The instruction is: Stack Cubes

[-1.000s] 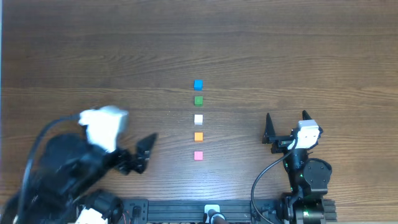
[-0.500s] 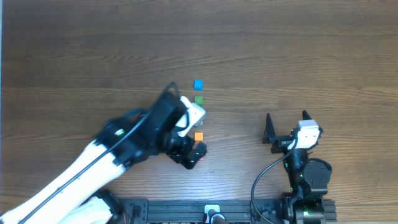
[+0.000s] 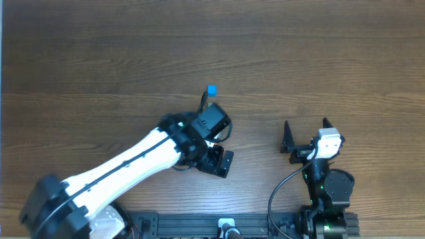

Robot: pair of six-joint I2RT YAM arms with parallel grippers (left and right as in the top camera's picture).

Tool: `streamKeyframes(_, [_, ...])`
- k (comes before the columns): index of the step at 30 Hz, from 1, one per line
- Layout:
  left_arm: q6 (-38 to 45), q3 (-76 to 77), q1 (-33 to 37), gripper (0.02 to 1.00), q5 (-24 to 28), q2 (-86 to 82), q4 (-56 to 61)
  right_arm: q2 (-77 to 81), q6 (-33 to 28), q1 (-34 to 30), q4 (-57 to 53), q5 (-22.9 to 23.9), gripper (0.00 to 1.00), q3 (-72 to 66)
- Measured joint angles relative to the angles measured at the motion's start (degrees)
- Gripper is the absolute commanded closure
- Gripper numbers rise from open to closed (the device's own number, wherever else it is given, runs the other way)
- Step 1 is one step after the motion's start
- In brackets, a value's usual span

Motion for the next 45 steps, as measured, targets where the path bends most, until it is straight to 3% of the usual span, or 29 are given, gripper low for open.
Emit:
streamKeyframes(16, [-13.4, -0.5, -1.1, 0.018, -6.4, 10.5, 4.2, 0.0, 0.0, 0.0, 0.0, 0.0, 0.009, 0.0])
streamKeyframes(39, [-16.5, -1.4, -3.2, 0.020, -11.1, 16.8, 9.2, 0.0, 0.0, 0.0, 0.0, 0.0, 0.007, 0.0])
streamKeyframes(41, [-16.5, -1.4, -3.3, 0.069, -11.3, 16.8, 9.2, 0.0, 0.0, 0.0, 0.0, 0.0, 0.007, 0.0])
streamKeyframes(45, [-16.9, -1.4, -3.7, 0.255, -11.6, 16.8, 9.2, 0.0, 0.0, 0.0, 0.0, 0.0, 0.009, 0.0])
